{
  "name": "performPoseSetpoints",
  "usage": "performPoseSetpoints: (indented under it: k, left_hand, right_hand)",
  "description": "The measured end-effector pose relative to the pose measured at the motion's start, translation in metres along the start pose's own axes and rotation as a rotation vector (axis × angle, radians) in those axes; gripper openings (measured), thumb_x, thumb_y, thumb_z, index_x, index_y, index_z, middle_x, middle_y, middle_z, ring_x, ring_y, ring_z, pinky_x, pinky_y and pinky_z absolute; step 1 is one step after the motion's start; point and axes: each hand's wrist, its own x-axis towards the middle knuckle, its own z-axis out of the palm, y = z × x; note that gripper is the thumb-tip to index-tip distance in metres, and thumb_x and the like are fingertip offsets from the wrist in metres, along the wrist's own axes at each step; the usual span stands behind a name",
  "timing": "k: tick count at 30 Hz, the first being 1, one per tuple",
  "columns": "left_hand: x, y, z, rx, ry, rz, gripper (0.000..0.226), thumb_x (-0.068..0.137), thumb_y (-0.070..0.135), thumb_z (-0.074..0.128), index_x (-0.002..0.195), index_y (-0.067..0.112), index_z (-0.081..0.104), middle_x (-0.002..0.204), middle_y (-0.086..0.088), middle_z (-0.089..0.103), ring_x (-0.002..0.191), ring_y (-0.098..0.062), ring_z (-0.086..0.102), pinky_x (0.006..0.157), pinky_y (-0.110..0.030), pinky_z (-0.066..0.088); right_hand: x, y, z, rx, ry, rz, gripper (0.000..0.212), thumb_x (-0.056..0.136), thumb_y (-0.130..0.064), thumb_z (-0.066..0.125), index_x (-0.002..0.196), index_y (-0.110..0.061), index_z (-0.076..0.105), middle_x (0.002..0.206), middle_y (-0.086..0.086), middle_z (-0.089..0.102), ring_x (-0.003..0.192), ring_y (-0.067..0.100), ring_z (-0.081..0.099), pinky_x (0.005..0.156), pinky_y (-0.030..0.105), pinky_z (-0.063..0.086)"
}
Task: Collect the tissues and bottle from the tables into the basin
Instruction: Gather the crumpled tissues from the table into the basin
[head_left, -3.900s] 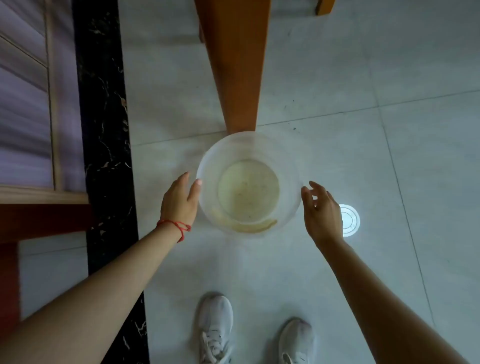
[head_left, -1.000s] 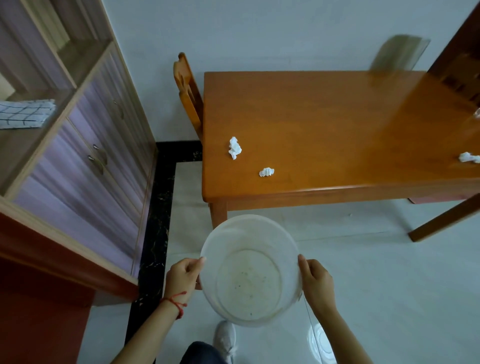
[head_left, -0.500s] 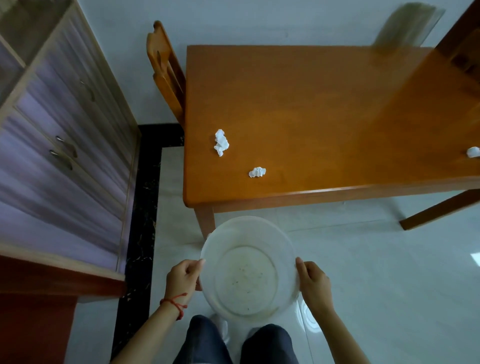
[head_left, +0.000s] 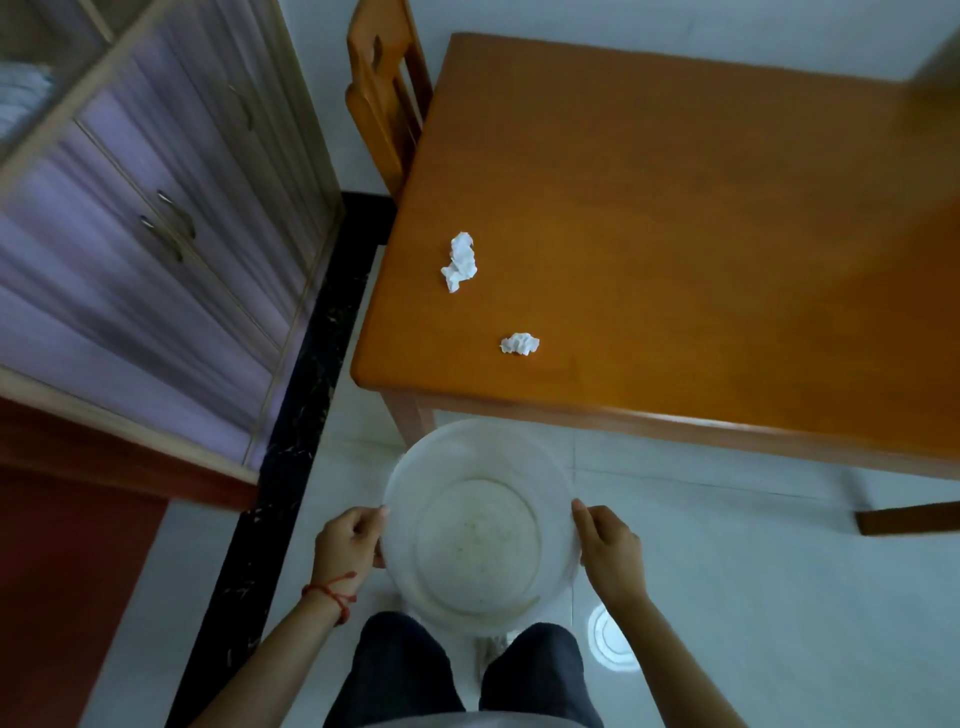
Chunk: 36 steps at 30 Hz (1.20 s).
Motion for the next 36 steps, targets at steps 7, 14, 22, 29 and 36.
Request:
performPoseSetpoints:
  k: [7, 14, 22, 29, 36]
  left_hand:
    - [0.001, 0.004, 0.016, 0.012, 0.053, 0.015, 0.021, 0.088, 0.018, 0.054, 0.068, 0.018, 0.060, 0.070, -0.009, 0.063, 0.065, -0.029, 0.062, 0.046, -0.024, 0.056]
    - [0.008, 0.008, 0.020, 0.039, 0.068, 0.022, 0.026, 0.090, 0.018, 0.050, 0.065, 0.019, 0.057, 0.067, -0.009, 0.059, 0.064, -0.027, 0.060, 0.047, -0.024, 0.056]
    - [0.006, 0.008, 0.024, 0.025, 0.106, -0.012, 0.032, 0.091, 0.017, 0.048, 0.060, 0.011, 0.056, 0.057, -0.014, 0.055, 0.061, -0.035, 0.059, 0.059, -0.041, 0.057]
    - [0.001, 0.009, 0.028, 0.024, 0.140, -0.021, 0.031, 0.090, 0.021, 0.049, 0.069, 0.001, 0.060, 0.061, -0.020, 0.060, 0.062, -0.036, 0.062, 0.063, -0.044, 0.056]
    - [-0.001, 0.009, 0.030, 0.009, 0.152, -0.040, 0.032, 0.090, 0.021, 0.049, 0.069, -0.001, 0.060, 0.065, -0.024, 0.063, 0.063, -0.037, 0.063, 0.064, -0.046, 0.057]
  right_hand:
    - [0.026, 0.004, -0.010, -0.055, -0.055, -0.042, 0.029, 0.093, -0.034, 0.046, 0.078, -0.012, 0.057, 0.064, -0.004, 0.056, 0.068, 0.023, 0.057, 0.055, 0.022, 0.038]
    - [0.039, -0.008, -0.014, -0.100, -0.085, -0.092, 0.034, 0.092, -0.035, 0.047, 0.079, -0.009, 0.064, 0.074, 0.008, 0.065, 0.072, 0.026, 0.061, 0.064, 0.031, 0.047]
    - [0.106, -0.082, -0.026, -0.220, 0.129, -0.400, 0.036, 0.089, -0.038, 0.053, 0.113, -0.012, 0.058, 0.108, 0.010, 0.061, 0.092, 0.024, 0.058, 0.069, 0.030, 0.045]
    - [0.163, -0.130, 0.000, -0.434, 0.059, -0.559, 0.041, 0.092, -0.034, 0.048, 0.129, -0.016, 0.047, 0.133, 0.009, 0.050, 0.121, 0.027, 0.044, 0.085, 0.038, 0.046]
    - [0.177, -0.133, 0.025, -0.457, 0.020, -0.654, 0.037, 0.092, -0.034, 0.049, 0.123, -0.015, 0.055, 0.123, 0.010, 0.056, 0.114, 0.028, 0.047, 0.082, 0.036, 0.044]
